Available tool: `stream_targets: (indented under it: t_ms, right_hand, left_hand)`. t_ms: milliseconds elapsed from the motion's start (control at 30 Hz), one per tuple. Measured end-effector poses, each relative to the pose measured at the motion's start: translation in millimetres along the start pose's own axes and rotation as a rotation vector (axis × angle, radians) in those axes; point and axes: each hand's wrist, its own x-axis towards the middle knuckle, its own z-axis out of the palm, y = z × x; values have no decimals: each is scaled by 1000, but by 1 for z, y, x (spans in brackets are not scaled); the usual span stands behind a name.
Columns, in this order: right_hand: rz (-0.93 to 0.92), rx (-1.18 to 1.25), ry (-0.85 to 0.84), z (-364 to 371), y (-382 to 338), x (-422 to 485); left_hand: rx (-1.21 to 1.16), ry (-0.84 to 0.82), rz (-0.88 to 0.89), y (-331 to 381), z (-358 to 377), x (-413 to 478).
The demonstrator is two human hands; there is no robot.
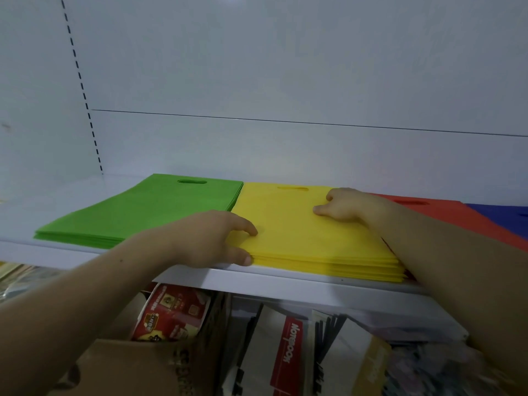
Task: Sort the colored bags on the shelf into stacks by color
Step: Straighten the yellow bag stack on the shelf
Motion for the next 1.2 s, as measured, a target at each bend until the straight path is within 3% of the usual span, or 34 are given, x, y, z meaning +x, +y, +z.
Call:
stream_targets:
  t_ms: [600, 1200]
  right_hand:
    - [21, 245, 20, -2, 10, 0]
    - [-8, 31, -47, -3, 16, -7]
  left_hand:
    - [-85, -28, -4, -2, 0, -3]
    - [-36, -34, -27, -3, 0, -5]
